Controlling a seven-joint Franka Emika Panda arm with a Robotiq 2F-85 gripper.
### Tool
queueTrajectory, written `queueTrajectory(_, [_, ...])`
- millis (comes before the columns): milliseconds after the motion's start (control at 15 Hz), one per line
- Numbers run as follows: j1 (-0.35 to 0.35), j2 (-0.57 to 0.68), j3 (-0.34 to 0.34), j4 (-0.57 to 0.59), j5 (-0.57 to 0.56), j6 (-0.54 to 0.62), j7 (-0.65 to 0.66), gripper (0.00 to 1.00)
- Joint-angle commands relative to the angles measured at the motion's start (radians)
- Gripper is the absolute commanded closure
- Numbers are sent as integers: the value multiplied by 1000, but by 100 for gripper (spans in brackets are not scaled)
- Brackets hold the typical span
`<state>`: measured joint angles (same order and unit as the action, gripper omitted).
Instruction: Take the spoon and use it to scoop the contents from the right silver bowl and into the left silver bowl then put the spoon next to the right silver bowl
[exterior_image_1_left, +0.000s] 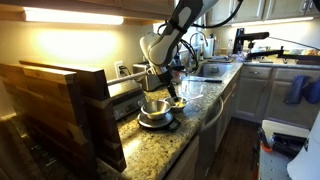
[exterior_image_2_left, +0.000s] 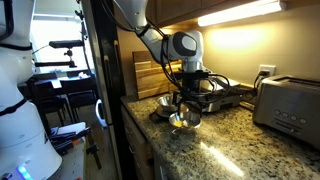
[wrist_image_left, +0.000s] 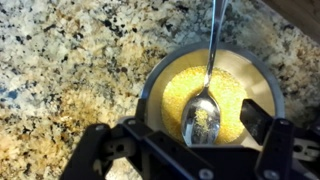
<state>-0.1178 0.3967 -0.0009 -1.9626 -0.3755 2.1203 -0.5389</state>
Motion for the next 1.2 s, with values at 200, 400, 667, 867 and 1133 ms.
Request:
queueTrajectory(200, [-5, -38, -3, -55, 50, 13, -3, 44])
queueTrajectory(400, [-6, -34, -4, -59, 60, 5, -4, 39])
queueTrajectory(667, [-7, -30, -5, -70, 68, -3, -3, 25])
queueTrajectory(867, [-7, -31, -5, -78, 74, -2, -4, 49])
queueTrajectory(1133, [-9, -30, -4, -84, 84, -2, -8, 71])
